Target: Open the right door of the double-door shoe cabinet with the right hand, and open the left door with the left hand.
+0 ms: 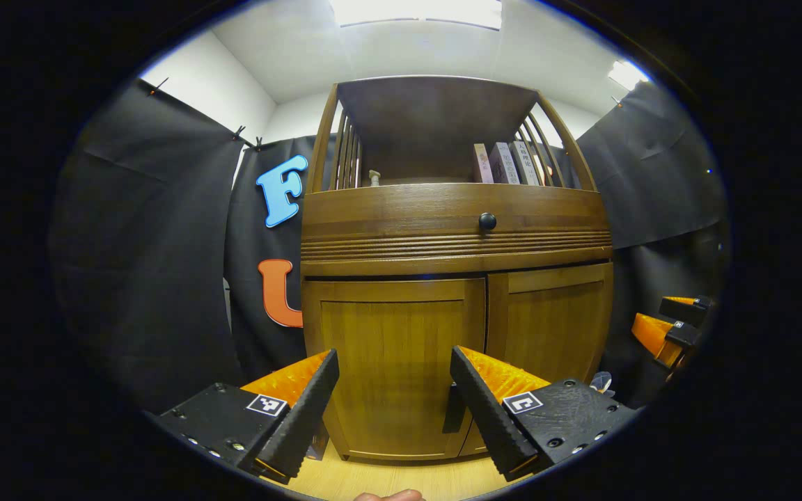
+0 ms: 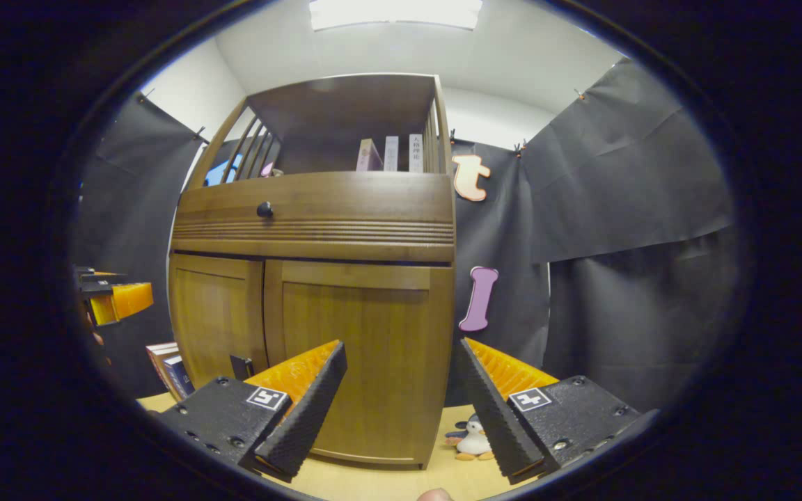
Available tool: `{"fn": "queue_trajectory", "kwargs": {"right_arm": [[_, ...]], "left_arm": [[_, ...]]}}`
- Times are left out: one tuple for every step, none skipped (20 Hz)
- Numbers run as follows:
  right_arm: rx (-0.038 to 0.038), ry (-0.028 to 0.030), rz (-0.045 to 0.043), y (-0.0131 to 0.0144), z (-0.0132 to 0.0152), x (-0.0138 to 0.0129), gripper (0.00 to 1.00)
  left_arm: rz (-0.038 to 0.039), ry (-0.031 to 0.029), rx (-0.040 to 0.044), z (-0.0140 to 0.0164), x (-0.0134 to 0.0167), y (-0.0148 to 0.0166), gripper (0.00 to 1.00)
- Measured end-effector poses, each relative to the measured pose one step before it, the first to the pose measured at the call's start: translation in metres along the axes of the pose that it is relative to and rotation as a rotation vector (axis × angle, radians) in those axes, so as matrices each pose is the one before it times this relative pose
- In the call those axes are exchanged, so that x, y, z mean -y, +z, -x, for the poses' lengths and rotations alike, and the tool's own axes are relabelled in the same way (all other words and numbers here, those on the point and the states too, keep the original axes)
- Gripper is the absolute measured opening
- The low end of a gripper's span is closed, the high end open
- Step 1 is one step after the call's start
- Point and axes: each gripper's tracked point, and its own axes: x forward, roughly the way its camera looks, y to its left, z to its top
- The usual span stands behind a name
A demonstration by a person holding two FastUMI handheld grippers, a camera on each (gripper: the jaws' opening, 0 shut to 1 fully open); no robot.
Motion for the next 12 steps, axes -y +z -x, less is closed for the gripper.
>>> {"fn": "queue_trajectory", "kwargs": {"right_arm": [[-0.00521, 0.00757, 0.00189, -0.00412, -0.00422, -0.00475, 1.0], [-0.00744, 0.01261, 0.00067, -0.00675, -0.00422, -0.00675, 1.0], [-0.01336, 0.01749, 0.00032, -0.00628, -0.00274, -0.00785, 1.0], [-0.01239, 0.02342, 0.00017, -0.00478, -0.00426, -0.00963, 1.0], [-0.00791, 0.02335, -0.0002, -0.00426, -0.0047, -0.00996, 1.0], [-0.01363, 0.01794, 0.00386, -0.01023, -0.00502, -0.0087, 1.0], [-0.01486, 0.0051, 0.00464, -0.00913, -0.00544, -0.00456, 1.0], [-0.01637, 0.00756, 0.00482, -0.00909, -0.00583, -0.00515, 1.0], [-0.01681, 0.00944, 0.00362, -0.00921, -0.00677, -0.00584, 1.0], [-0.01338, 0.01025, -0.00439, -0.00527, -0.00658, -0.00543, 1.0], [-0.01235, 0.01168, -0.00502, -0.00695, -0.00454, -0.00665, 1.0], [-0.01231, 0.01315, -0.01075, -0.0053, -0.00633, -0.00702, 1.0]], "left_arm": [[0.00238, 0.00293, -0.00271, 0.00076, -0.00248, -0.00065, 0.96], [-0.00004, 0.00513, 0.00038, 0.00024, -0.00235, 0.0002, 0.96], [-0.00041, 0.00682, 0.00282, 0.00094, -0.00278, -0.00053, 1.0], [0.00115, 0.00662, 0.00084, -0.00053, -0.00327, -0.00056, 1.0], [0.00338, 0.00618, -0.00088, -0.00028, -0.00279, -0.00117, 1.0], [0.00453, 0.00349, -0.00372, -0.00004, -0.00228, -0.00164, 0.97], [0.00307, 0.00145, -0.0028, -0.00011, -0.00204, -0.00159, 1.0], [-0.00084, 0.00293, -0.00123, -0.00092, -0.00282, -0.00148, 0.97], [-0.0031, 0.00448, -0.00129, -0.00055, -0.00415, -0.00194, 0.97], [-0.00233, 0.00229, -0.00514, -0.00162, -0.00326, -0.00266, 0.96], [-0.00023, -0.00028, -0.00638, -0.00213, -0.00188, -0.00145, 0.97], [0.00122, -0.0004, -0.00469, -0.00202, -0.00222, -0.0013, 0.96]]}}
